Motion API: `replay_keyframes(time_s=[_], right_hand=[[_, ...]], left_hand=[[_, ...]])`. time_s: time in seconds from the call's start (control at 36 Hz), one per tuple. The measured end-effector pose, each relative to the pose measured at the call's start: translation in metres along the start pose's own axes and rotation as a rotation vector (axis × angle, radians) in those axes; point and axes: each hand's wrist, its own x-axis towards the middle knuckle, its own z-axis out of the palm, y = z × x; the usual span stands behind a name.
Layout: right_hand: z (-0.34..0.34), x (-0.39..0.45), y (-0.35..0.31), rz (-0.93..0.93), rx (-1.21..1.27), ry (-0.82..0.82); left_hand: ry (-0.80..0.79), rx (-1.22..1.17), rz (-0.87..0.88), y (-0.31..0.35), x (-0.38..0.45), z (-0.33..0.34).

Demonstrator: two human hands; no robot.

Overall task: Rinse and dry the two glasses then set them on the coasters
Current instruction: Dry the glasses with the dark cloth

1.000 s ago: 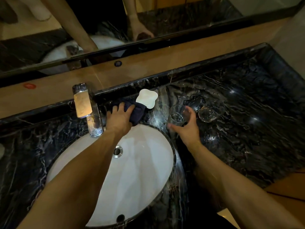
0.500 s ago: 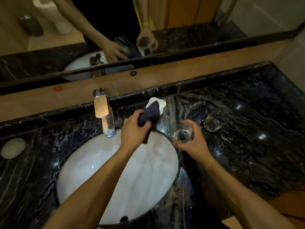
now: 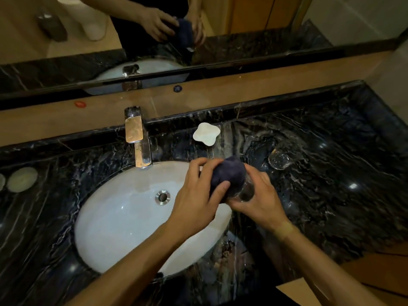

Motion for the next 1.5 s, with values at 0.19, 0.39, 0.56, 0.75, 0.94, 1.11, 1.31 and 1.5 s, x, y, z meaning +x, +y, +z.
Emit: replay_keyframes(time_s=[0.19,0.39,0.56,0.75,0.94,1.11,1.31,1.5], right_hand=[[-0.014,-0.001,0.002,-0.030,-0.043,-0.019],[-0.019,0.002,-0.003,-0.007,-0.070,-0.047],[-0.018,0.005,-0.016,-0.054,-0.063,-0.105],[-0.017,0.008,-0.024,-0.076,0.016,-0.250],[-0.020,0.004,-0.024,-0.061,0.038,-0.302],[-0.021,0.005,-0.036,-0.090,0.037,-0.410],[-0.025,0.007,-0.028,-0.058,-0.024,-0.373],[-0.018,0.006,-0.029,-0.144,-0.120,-0.337]], left_hand=[[0.092,-0.278,-0.366,-0.011,0.021,-0.024],[0.195,-0.175,-0.150,-0.013,0.025,-0.050],[-0.067,0.236,0.350,-0.005,0.011,-0.029],[-0.262,0.385,0.365,0.005,0.007,-0.024],[-0.415,0.223,0.542,-0.002,0.005,-0.038],[-0.133,0.545,1.022,-0.018,0.006,-0.035],[-0.489,0.950,0.808,-0.015,0.002,-0.045],[-0.326,0.708,0.713,-0.013,0.009,-0.022]])
